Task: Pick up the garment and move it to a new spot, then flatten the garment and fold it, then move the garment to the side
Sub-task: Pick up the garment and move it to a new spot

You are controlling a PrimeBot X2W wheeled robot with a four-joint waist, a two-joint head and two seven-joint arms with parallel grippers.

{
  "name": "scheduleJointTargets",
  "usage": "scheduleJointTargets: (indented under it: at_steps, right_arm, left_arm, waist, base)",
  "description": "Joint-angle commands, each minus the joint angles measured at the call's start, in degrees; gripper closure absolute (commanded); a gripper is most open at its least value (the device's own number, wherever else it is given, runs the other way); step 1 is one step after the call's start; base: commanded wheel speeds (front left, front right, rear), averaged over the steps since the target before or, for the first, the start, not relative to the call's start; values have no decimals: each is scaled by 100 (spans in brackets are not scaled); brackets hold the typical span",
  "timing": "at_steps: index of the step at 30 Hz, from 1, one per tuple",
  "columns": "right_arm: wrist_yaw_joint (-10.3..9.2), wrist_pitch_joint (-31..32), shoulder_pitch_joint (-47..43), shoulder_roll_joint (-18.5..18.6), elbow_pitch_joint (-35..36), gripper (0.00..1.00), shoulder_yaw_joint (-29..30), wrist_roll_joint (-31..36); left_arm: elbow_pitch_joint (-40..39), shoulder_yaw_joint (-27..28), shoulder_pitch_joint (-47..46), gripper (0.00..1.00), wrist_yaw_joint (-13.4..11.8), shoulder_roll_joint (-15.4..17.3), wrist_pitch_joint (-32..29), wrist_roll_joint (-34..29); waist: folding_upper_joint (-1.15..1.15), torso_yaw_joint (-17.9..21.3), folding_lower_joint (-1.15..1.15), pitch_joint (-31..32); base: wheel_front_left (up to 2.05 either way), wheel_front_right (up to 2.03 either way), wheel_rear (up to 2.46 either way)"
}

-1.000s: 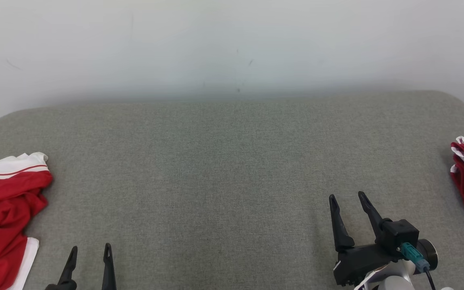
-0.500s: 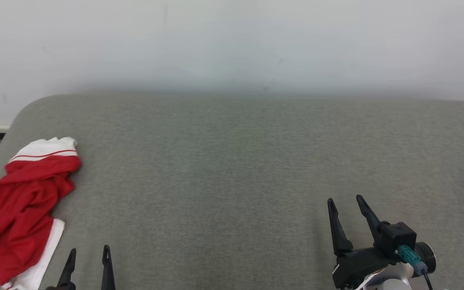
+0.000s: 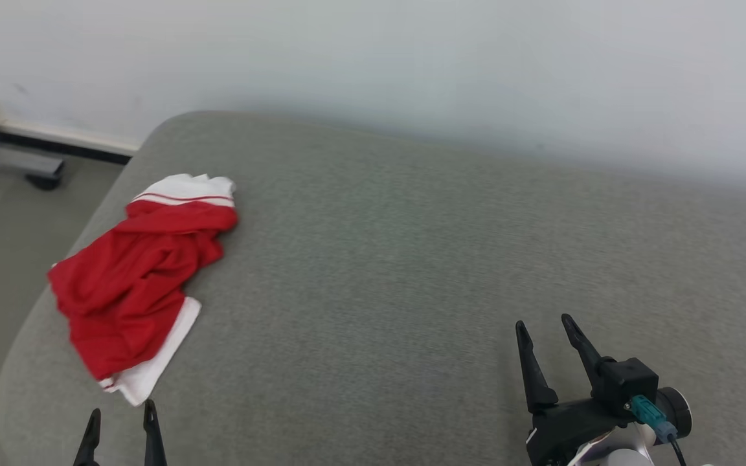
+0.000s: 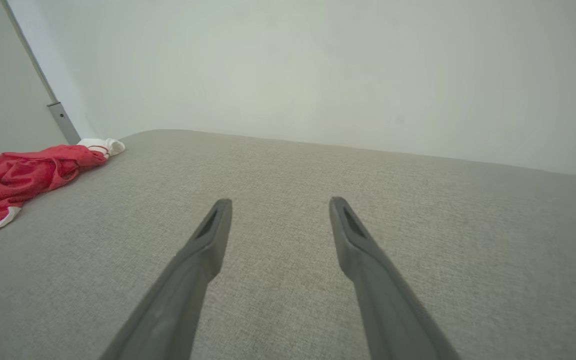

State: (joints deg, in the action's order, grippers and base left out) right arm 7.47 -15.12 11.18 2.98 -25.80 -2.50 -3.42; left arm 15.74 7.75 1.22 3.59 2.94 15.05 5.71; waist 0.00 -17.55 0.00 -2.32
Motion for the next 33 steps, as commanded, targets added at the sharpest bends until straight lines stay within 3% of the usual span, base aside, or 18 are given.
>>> scheduleJointTargets:
  at_steps: [1,9,18,27,33]
  right_arm:
    - [6,-1,-35,-15,16,0,-9,7]
    - [6,-1,-24,-12,18,0,-208,-67]
    - [6,0,252,-9,-108,0,-582,-78]
    - [6,0,280,-11,-177,0,-610,-50]
    - [6,0,152,11,-133,0,-401,9]
  left_arm:
    - [0,13,78,0,9,-10,17,32]
    - [-88,-101,253,0,-254,-8,17,186]
    - [-310,-39,467,0,-507,-9,18,412]
    - [-287,-135,481,0,-556,-10,18,544]
    - [-121,-90,197,0,-371,-8,18,694]
  waist:
    - [0,-579,0,-77]
    - [0,-1245,0,-146]
    - [0,-1347,0,-305]
    - [0,-1345,0,-341]
    - [0,-1299,0,-377]
  base:
    - [0,0,0]
    - [0,0,0]
    - [0,0,0]
    - [0,0,0]
    - [0,0,0]
